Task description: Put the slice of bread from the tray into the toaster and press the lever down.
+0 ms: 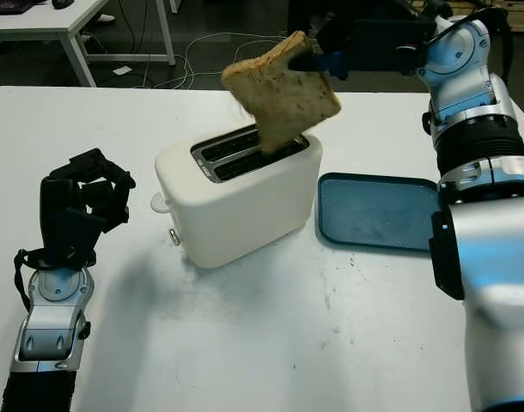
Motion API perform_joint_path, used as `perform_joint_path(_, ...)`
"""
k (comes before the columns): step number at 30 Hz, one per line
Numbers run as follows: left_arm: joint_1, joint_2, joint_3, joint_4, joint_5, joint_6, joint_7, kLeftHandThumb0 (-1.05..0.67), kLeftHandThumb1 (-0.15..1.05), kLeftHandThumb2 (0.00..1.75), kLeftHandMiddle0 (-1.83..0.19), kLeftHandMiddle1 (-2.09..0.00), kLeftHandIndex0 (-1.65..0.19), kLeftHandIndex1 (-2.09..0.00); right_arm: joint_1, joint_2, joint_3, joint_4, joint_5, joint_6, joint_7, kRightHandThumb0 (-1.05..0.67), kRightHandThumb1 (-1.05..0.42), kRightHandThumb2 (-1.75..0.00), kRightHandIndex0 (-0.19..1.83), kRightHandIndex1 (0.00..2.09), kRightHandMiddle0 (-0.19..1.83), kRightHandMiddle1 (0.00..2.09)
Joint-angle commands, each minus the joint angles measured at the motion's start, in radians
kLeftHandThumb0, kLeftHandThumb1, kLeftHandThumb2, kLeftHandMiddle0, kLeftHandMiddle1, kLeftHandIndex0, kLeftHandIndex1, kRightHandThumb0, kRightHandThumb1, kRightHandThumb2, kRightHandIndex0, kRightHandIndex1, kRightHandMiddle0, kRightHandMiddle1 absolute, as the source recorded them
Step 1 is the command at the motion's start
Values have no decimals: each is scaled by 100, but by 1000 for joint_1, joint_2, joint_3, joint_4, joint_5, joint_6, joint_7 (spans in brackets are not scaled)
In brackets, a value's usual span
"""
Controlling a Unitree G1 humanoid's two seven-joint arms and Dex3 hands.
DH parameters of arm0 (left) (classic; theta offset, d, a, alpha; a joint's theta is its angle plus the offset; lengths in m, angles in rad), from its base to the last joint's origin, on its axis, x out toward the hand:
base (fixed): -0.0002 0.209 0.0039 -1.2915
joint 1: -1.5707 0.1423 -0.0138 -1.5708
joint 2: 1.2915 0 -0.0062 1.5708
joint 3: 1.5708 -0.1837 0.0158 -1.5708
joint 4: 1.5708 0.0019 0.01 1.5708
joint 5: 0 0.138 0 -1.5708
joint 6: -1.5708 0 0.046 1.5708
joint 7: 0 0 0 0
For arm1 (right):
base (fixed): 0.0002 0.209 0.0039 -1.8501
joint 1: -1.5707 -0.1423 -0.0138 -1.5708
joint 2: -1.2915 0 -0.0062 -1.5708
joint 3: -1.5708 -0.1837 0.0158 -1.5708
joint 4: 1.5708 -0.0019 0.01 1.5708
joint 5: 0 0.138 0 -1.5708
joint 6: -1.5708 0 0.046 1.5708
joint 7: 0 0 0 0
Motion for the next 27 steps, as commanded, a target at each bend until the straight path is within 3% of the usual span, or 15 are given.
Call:
perform_joint_path(1,5,-3,3,-10,-3,1,-2,-79,66,81,-129,-153,-105,-151,-25,-19,-22,-9,31,-1,15,-47,-92,-41,103,175,81,175)
perform_joint_path(14,4,-5,2,-5,2,-4,4,-80,65,81,-130,-153,-106,-151,-41,-37,-82,-91,98,50,42,-52,-92,-39,107,175,87,175)
perform_joint_path(27,6,-6,1,-7,5,-4,7,-79,66,80,-129,-153,-105,-150,1,-34,-34,-90,51,28,32,-42,-92,-41,105,175,82,175)
